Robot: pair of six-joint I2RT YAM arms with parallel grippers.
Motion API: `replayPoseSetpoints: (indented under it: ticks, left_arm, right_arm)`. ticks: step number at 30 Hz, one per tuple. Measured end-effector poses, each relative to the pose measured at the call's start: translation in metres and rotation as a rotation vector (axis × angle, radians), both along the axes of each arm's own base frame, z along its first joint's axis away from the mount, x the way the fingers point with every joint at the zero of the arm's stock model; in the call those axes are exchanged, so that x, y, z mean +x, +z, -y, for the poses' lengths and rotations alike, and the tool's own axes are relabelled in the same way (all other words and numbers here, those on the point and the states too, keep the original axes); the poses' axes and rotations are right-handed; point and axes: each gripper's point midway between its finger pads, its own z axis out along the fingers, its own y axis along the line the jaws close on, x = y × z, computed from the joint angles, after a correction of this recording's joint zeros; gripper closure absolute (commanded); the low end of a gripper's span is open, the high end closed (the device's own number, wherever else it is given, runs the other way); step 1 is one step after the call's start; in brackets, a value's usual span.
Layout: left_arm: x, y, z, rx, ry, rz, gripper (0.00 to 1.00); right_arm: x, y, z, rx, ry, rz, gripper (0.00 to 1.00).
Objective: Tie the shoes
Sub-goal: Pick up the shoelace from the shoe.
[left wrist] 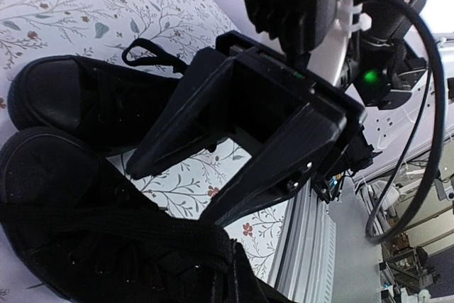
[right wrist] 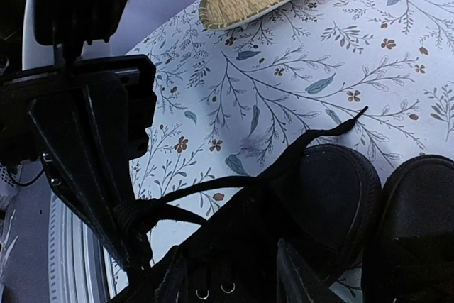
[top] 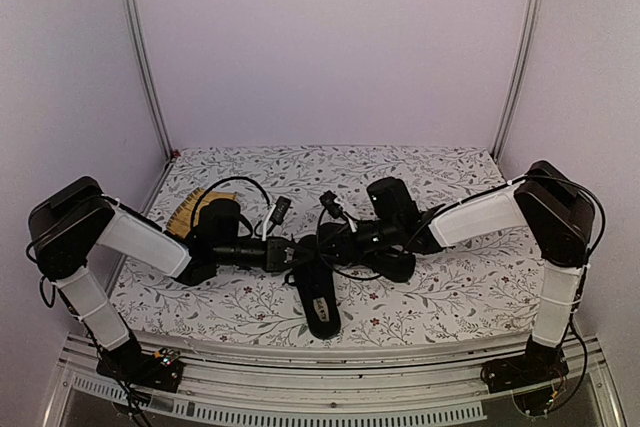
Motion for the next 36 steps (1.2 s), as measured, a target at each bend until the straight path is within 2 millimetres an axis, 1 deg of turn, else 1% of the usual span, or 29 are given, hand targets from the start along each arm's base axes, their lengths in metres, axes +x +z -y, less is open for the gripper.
replayPoseSetpoints:
  ticks: [4, 8, 11, 15, 17, 20, 21, 24, 25, 26, 30, 33, 35, 36]
  left_arm:
    - [0.0, -0.003, -0.001, 0.012, 0.002, -0.006, 1.0]
    - [0.0, -0.007, -0.001, 0.03, 0.003, -0.017, 1.0]
    - [0.0, -0.008, -0.002, 0.036, 0.003, -0.019, 1.0]
    - [0.001, -0.008, -0.001, 0.04, 0.006, -0.017, 1.0]
    - [0.002, -0.008, -0.002, 0.041, 0.01, -0.016, 1.0]
    - [0.002, -0.004, -0.002, 0.037, 0.012, -0.011, 1.0]
    - [0.002, -0.004, -0.002, 0.036, 0.013, -0.009, 1.0]
    - [0.003, -0.004, -0.002, 0.037, 0.019, -0.008, 1.0]
    - [0.003, -0.004, -0.002, 0.038, 0.02, -0.007, 1.0]
    - [0.003, -0.004, -0.002, 0.038, 0.022, -0.007, 1.0]
    - [0.005, -0.005, -0.003, 0.042, 0.031, -0.007, 1.0]
    - [0.007, -0.008, -0.005, 0.06, 0.051, -0.015, 1.0]
    - [0.009, -0.008, -0.008, 0.074, 0.074, -0.022, 1.0]
    - [0.011, -0.008, -0.009, 0.078, 0.085, -0.023, 1.0]
  right_arm:
    - [0.003, -0.008, -0.011, -0.005, 0.036, 0.021, 0.59]
    - [0.006, -0.011, -0.018, -0.005, 0.057, 0.046, 0.65]
    - [0.007, -0.013, -0.021, -0.003, 0.073, 0.057, 0.67]
    - [0.001, -0.012, -0.022, 0.007, 0.109, 0.058, 0.64]
    - [-0.003, -0.012, -0.023, 0.008, 0.126, 0.055, 0.6]
    - [-0.006, -0.014, -0.022, 0.001, 0.142, 0.056, 0.61]
    - [-0.006, -0.015, -0.021, -0.002, 0.145, 0.056, 0.64]
    - [-0.008, -0.016, -0.021, -0.009, 0.151, 0.061, 0.79]
    - [-0.007, -0.017, -0.021, -0.012, 0.15, 0.063, 0.89]
    - [-0.008, -0.017, -0.021, -0.014, 0.149, 0.065, 0.96]
    - [-0.005, -0.019, -0.02, -0.015, 0.126, 0.08, 0.98]
    - [-0.007, -0.021, -0.012, -0.026, 0.101, 0.075, 0.98]
    - [-0.006, -0.016, -0.006, -0.026, 0.08, 0.073, 0.98]
    - [-0.007, -0.011, -0.003, -0.021, 0.071, 0.076, 0.98]
